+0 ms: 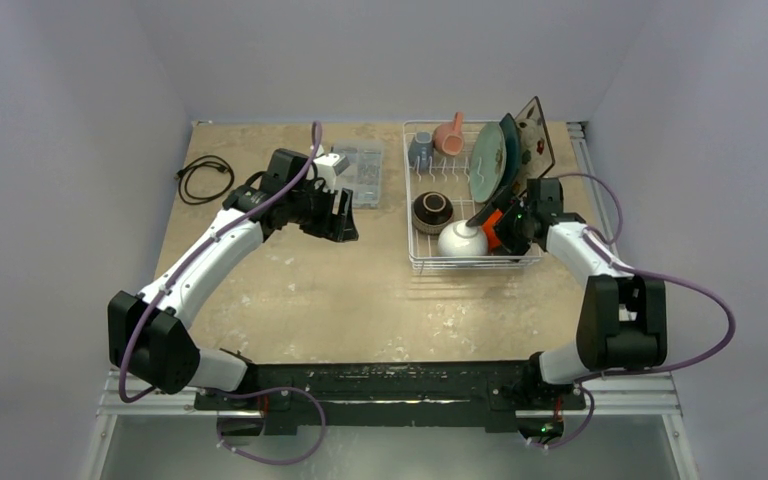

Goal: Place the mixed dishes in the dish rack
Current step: Adjust the bowl in the dish rack.

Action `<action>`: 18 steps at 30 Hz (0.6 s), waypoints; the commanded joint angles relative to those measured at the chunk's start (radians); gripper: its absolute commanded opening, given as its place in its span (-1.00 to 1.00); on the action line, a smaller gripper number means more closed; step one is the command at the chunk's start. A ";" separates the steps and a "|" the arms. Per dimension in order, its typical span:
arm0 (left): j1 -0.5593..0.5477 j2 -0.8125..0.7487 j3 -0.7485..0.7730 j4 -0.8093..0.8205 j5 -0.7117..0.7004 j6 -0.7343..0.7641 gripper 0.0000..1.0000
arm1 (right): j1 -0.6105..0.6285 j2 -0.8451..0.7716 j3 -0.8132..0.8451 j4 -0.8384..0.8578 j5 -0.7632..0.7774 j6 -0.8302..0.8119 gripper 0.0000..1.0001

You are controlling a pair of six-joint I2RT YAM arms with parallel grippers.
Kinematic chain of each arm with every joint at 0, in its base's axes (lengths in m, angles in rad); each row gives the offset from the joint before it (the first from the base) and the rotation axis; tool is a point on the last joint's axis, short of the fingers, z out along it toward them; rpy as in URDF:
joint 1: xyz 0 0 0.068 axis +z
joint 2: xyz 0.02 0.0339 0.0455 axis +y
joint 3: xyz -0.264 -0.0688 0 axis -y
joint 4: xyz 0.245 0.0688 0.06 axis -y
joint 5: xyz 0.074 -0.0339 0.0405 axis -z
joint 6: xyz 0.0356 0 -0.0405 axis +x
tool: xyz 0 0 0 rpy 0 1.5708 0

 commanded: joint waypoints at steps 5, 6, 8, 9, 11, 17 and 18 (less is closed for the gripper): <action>-0.003 0.006 0.046 0.015 0.009 0.011 0.29 | -0.013 -0.107 0.080 -0.174 0.120 -0.309 0.98; -0.004 0.007 0.046 0.015 0.010 0.010 0.29 | -0.010 -0.123 0.092 -0.186 0.120 -0.333 0.98; -0.004 0.007 0.046 0.015 0.010 0.011 0.29 | 0.004 -0.161 0.120 -0.204 0.125 -0.376 0.97; -0.004 0.007 0.046 0.016 0.011 0.010 0.29 | 0.012 -0.178 0.128 -0.202 0.120 -0.394 0.98; -0.004 0.007 0.046 0.017 0.012 0.010 0.29 | 0.036 -0.201 0.142 -0.196 0.101 -0.430 0.98; -0.004 0.013 0.046 0.016 0.011 0.010 0.29 | 0.157 -0.205 0.153 -0.212 0.084 -0.417 0.68; -0.003 0.014 0.046 0.015 0.009 0.011 0.29 | 0.166 -0.212 0.143 -0.212 0.082 -0.401 0.65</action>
